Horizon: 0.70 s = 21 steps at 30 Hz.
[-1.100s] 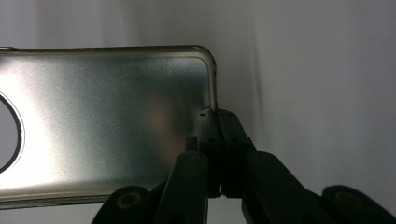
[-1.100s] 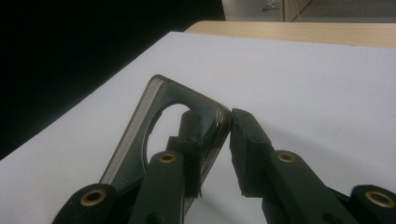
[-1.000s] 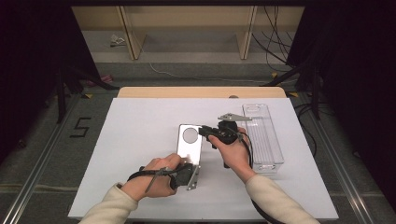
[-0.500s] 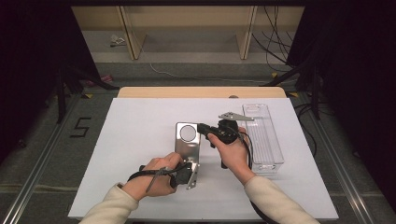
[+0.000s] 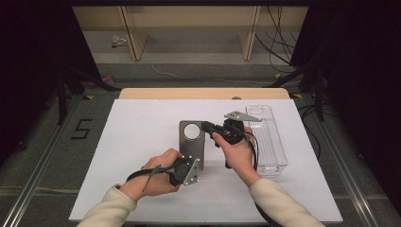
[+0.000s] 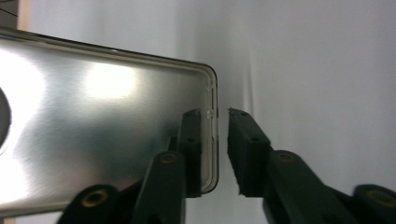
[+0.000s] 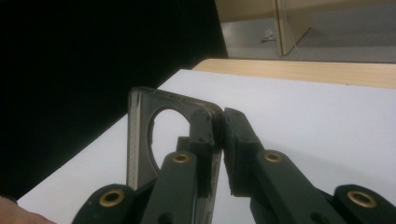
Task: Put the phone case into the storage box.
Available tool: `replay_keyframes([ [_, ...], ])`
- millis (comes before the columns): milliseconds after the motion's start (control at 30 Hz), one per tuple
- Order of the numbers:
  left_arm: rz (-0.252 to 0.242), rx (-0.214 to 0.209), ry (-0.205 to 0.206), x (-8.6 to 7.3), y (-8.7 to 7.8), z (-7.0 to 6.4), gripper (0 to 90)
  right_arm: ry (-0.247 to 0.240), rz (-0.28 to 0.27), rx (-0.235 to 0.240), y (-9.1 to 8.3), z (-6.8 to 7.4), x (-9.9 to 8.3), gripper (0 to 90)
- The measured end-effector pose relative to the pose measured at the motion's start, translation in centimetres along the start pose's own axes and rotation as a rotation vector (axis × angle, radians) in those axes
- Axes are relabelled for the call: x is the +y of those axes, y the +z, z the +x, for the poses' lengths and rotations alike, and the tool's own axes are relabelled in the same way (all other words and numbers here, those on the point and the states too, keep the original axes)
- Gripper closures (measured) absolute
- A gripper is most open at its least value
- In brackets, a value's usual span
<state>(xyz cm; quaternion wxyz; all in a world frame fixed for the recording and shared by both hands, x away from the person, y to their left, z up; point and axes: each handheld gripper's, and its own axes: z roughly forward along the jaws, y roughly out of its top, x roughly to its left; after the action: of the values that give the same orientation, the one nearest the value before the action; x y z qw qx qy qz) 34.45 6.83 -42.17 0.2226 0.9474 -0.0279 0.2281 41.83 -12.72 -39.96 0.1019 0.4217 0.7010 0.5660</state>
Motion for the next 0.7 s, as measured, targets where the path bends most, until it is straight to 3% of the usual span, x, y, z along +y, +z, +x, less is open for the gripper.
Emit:
replay_keyframes([
  [133, -0.12, 0.01, -0.124, -0.6, -1.3, 1.2, 59.9, -0.004, -0.007, -0.001, -0.2, -0.2, 0.1, 83.2],
  [200, -0.199, 0.021, -0.213, -1.0, -1.7, 1.7, 54.0, -0.006, -0.009, -0.003, -0.2, -0.2, 0.2, 83.2],
  [233, -0.199, 0.021, -0.213, -1.0, -1.7, 1.7, 50.4, -0.006, -0.009, -0.003, -0.2, -0.2, 0.2, 83.2],
  [267, -0.248, 0.027, -0.285, -1.5, -2.2, 2.3, 47.3, -0.014, -0.012, -0.006, -0.3, -0.3, 0.2, 83.2],
  [300, -0.248, 0.027, -0.285, -1.5, -2.2, 2.3, 45.3, -0.014, -0.012, -0.006, -0.3, -0.3, 0.2, 83.2],
  [367, -0.312, 0.037, -0.368, -2.1, -2.9, 3.0, 42.0, -0.017, -0.011, -0.012, -0.3, -0.4, 0.2, 83.1],
  [433, -0.359, 0.046, -0.414, -2.5, -3.2, 3.4, 41.3, -0.018, -0.011, -0.016, -0.3, -0.5, 0.2, 83.2],
  [467, -0.359, 0.046, -0.414, -2.5, -3.2, 3.4, 41.2, -0.017, -0.012, -0.017, -0.3, -0.5, 0.2, 83.2],
  [500, -0.401, 0.056, -0.454, -2.9, -3.6, 3.8, 41.2, -0.02, -0.013, -0.019, -0.3, -0.6, 0.2, 83.2],
  [533, -0.401, 0.056, -0.454, -2.9, -3.6, 3.8, 41.4, -0.02, -0.013, -0.019, -0.3, -0.6, 0.2, 83.2],
  [600, -0.446, 0.09, -0.52, -3.6, -4.1, 4.4, 42.6, -0.02, -0.013, -0.021, -0.3, -0.6, 0.1, 83.2],
  [633, -0.446, 0.09, -0.52, -3.6, -4.1, 4.4, 43.4, -0.019, -0.014, -0.022, -0.3, -0.7, 0.1, 83.2],
  [667, -0.472, 0.118, -0.57, -4.1, -4.4, 4.9, 44.3, -0.021, -0.013, -0.023, -0.3, -0.7, 0.2, 83.2],
  [700, -0.472, 0.118, -0.57, -4.1, -4.4, 4.9, 44.5, -0.022, -0.013, -0.025, -0.3, -0.7, 0.2, 83.2],
])
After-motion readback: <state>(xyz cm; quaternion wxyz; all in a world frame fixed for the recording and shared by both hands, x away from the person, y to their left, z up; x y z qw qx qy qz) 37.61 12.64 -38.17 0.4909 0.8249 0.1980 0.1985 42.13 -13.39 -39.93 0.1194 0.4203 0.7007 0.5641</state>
